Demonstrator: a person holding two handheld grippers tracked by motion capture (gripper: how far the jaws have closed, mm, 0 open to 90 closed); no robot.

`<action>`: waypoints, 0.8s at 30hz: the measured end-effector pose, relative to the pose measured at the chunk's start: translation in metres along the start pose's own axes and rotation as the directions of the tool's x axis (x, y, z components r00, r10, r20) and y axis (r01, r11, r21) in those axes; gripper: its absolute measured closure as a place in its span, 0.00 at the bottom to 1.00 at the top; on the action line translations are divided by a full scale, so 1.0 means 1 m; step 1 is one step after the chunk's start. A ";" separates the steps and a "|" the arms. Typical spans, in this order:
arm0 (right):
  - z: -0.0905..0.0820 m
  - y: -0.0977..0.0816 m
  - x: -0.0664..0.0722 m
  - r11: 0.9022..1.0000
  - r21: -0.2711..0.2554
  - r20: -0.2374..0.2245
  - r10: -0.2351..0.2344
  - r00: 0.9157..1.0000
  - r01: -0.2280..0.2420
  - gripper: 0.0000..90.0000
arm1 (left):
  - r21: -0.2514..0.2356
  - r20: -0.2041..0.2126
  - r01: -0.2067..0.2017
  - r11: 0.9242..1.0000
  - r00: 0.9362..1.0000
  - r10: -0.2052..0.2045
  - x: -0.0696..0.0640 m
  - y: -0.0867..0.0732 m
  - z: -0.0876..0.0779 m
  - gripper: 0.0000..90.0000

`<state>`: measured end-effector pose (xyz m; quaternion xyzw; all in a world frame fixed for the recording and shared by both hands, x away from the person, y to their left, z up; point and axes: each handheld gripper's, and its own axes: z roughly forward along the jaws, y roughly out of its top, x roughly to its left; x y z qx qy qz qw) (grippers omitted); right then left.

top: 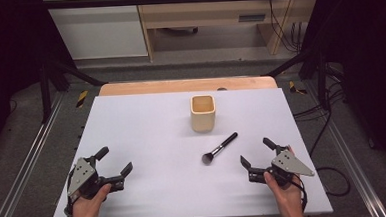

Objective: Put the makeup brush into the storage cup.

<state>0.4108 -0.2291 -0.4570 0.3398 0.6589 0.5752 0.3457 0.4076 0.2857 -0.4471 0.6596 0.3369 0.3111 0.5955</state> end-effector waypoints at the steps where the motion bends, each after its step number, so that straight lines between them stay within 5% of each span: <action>1: 0.000 0.000 0.000 1.000 0.001 0.001 -0.004 1.000 0.004 0.04 | 0.001 -0.001 0.001 1.000 1.000 -0.001 0.000 0.000 0.000 0.01; 16: -0.003 0.002 0.000 1.000 -0.008 0.005 -0.009 1.000 0.009 0.04 | 0.055 -0.011 -0.069 0.996 0.998 0.069 -0.005 0.002 0.000 0.01; 24: -0.006 0.003 0.001 1.000 -0.014 0.017 -0.012 1.000 0.012 0.04 | 0.055 0.031 -0.078 0.995 0.997 0.076 -0.016 0.007 0.000 0.01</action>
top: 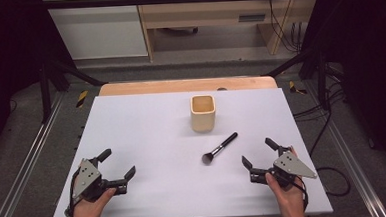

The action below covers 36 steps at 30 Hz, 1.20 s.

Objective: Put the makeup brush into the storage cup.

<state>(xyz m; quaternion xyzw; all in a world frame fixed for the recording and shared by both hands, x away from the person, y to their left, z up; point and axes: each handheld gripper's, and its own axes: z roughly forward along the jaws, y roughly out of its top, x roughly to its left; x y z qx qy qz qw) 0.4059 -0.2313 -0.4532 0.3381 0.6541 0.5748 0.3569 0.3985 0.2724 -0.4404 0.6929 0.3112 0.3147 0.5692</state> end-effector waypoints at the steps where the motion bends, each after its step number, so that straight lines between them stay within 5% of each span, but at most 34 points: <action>1: -0.001 0.000 0.000 1.000 0.002 0.002 0.000 1.000 0.000 0.04 | 0.006 0.003 -0.004 1.000 1.000 0.004 -0.002 0.001 0.000 0.01; 16: -0.003 0.000 -0.001 1.000 0.016 0.004 0.010 1.000 -0.010 0.04 | 0.134 0.119 -0.033 0.990 0.993 0.017 -0.038 0.010 0.027 0.02; 24: -0.007 0.001 -0.004 0.999 0.036 0.051 -0.022 0.998 0.020 0.05 | 0.195 0.200 -0.045 0.980 0.980 0.005 -0.067 0.022 0.056 0.02; 27: -0.007 0.000 -0.005 0.999 0.042 0.057 -0.014 0.998 0.012 0.05 | 0.215 0.243 -0.063 0.975 0.970 0.009 -0.081 0.029 0.070 0.03; 36: -0.007 0.000 -0.005 0.999 0.044 0.066 -0.023 0.998 0.020 0.05 | 0.268 0.278 -0.093 0.959 0.960 0.016 -0.098 0.043 0.098 0.03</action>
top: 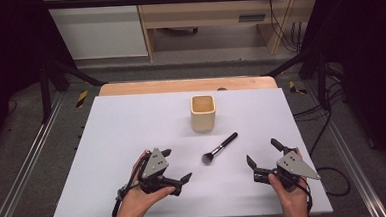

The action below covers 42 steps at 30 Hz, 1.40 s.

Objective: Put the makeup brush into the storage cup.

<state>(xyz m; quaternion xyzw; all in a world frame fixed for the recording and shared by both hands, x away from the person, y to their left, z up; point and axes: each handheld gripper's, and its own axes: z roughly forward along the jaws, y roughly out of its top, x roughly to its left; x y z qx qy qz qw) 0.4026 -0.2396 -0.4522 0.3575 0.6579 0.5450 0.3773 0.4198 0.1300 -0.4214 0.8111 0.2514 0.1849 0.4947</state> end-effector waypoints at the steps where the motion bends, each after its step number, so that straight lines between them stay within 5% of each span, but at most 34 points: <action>1: 0.000 0.000 0.000 1.000 0.000 0.001 0.002 1.000 -0.002 0.05 | 0.005 0.001 -0.001 1.000 1.000 0.001 -0.001 0.003 0.002 0.03; 13: -0.002 0.000 -0.004 1.000 -0.011 0.020 0.012 1.000 -0.012 0.05 | 0.062 0.034 -0.048 0.997 0.998 0.046 -0.011 0.021 0.028 0.03; 21: -0.002 0.000 -0.005 1.000 -0.016 0.025 0.028 0.999 -0.027 0.05 | 0.074 0.067 -0.040 0.996 0.997 0.035 -0.015 0.028 0.049 0.04; 37: -0.003 0.000 -0.008 0.999 -0.023 0.038 0.046 0.998 -0.045 0.05 | 0.146 0.048 -0.035 0.989 0.998 0.028 -0.014 0.042 0.086 0.05; 42: -0.003 0.000 -0.006 0.999 -0.021 0.033 0.044 0.998 -0.043 0.04 | 0.191 0.038 -0.041 0.981 0.999 0.035 -0.014 0.044 0.097 0.06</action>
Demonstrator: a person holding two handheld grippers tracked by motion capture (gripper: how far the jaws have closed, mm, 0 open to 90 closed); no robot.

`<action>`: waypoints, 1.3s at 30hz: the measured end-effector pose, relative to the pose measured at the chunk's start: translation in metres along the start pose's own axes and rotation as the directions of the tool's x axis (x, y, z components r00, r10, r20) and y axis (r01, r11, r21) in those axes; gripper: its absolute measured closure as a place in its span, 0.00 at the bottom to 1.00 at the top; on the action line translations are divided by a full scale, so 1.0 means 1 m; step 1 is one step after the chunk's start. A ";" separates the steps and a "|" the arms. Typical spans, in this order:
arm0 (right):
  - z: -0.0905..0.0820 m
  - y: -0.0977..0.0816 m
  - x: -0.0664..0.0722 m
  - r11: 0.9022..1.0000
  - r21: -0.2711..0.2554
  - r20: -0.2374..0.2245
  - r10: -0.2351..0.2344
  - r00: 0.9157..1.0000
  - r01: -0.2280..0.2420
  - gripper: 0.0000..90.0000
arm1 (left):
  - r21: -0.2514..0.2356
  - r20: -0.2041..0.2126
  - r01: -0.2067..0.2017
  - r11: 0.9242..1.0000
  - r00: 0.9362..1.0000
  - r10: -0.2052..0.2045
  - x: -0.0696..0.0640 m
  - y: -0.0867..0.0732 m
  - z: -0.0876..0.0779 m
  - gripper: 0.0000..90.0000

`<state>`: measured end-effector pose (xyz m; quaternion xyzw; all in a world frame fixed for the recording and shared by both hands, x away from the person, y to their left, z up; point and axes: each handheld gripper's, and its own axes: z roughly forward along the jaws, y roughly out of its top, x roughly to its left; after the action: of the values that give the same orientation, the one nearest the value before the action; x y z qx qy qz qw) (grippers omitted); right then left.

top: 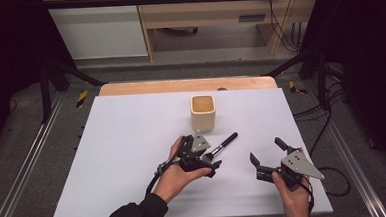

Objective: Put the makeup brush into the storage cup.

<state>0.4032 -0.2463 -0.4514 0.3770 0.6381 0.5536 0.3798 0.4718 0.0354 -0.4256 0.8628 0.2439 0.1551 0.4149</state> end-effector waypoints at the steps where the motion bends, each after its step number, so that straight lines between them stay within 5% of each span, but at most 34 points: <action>1: 0.000 0.000 0.000 1.000 0.002 -0.001 -0.003 1.000 0.003 0.04 | 0.004 -0.001 0.002 1.000 1.000 -0.002 0.000 0.001 0.002 0.06; 19: -0.001 0.000 0.000 1.000 -0.002 0.001 0.004 1.000 -0.004 0.04 | 0.073 0.001 0.045 0.996 0.999 -0.045 0.008 0.004 0.042 0.09; 22: -0.001 0.001 0.000 1.000 -0.003 0.005 0.002 1.000 -0.002 0.05 | 0.079 -0.008 0.032 0.996 0.999 -0.032 0.009 0.003 0.043 0.15; 30: -0.002 0.001 -0.001 1.000 -0.002 0.008 0.002 1.000 -0.002 0.05 | 0.108 -0.041 0.075 0.991 0.997 -0.071 0.012 0.001 0.050 0.36; 39: -0.002 0.001 0.000 1.000 0.000 0.007 0.003 1.000 -0.003 0.05 | 0.132 -0.032 0.107 0.985 0.994 -0.104 0.013 0.001 0.056 0.49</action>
<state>0.4018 -0.2473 -0.4503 0.3799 0.6363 0.5528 0.3810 0.5093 0.0059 -0.4577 0.8724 0.3043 0.1270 0.3609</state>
